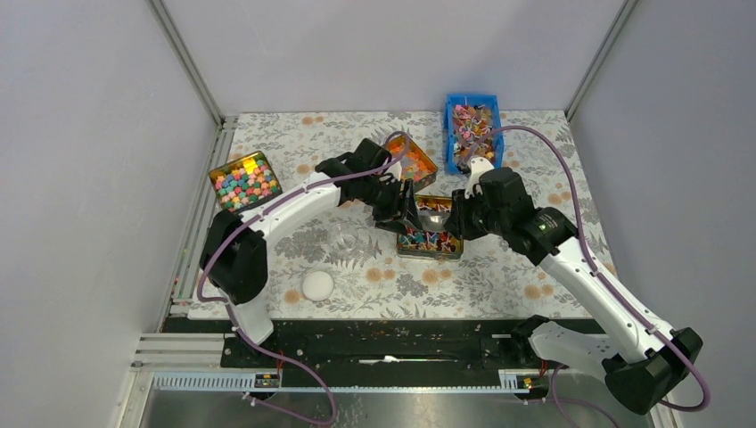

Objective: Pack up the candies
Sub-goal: Adjust the spatula.

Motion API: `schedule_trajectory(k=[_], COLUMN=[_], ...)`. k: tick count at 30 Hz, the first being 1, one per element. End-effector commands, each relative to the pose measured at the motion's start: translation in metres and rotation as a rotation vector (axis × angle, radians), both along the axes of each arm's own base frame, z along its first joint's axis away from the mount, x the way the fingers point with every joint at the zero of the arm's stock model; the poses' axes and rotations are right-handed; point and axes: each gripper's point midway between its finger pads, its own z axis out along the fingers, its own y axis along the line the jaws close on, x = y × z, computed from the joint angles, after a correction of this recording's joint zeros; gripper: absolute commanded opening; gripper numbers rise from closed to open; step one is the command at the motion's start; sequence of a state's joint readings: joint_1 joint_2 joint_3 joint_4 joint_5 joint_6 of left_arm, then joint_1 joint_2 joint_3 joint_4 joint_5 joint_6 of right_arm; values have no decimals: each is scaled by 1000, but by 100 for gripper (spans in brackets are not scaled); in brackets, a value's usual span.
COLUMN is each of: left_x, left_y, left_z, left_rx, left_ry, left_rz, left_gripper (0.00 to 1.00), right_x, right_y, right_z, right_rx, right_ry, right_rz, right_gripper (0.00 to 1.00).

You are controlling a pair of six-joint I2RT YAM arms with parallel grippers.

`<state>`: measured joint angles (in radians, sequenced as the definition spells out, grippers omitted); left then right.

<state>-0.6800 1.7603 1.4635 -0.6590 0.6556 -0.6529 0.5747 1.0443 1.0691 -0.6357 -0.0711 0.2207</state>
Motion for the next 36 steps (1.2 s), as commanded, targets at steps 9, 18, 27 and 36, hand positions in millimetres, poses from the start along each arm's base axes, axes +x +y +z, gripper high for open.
schedule_trajectory(k=[9,18,27,36], left_x=[23,23,5,-3], left_y=[2,-2,0,5], left_z=[69,52,41,36], left_rx=[-276,-180,-115,-108], left_ry=[-121,-87,-86,-91], left_rz=[118,138,96,97], left_gripper=[57,51,46,46], right_x=[-2,8,20,21], right_y=[17,15,23,29], right_z=[20,29,43,47], right_rx=[45,71,150,170], right_ry=[-93,-112,-140,-153], right_rz=[164,81,27,53], right_gripper=[0,0,0,0])
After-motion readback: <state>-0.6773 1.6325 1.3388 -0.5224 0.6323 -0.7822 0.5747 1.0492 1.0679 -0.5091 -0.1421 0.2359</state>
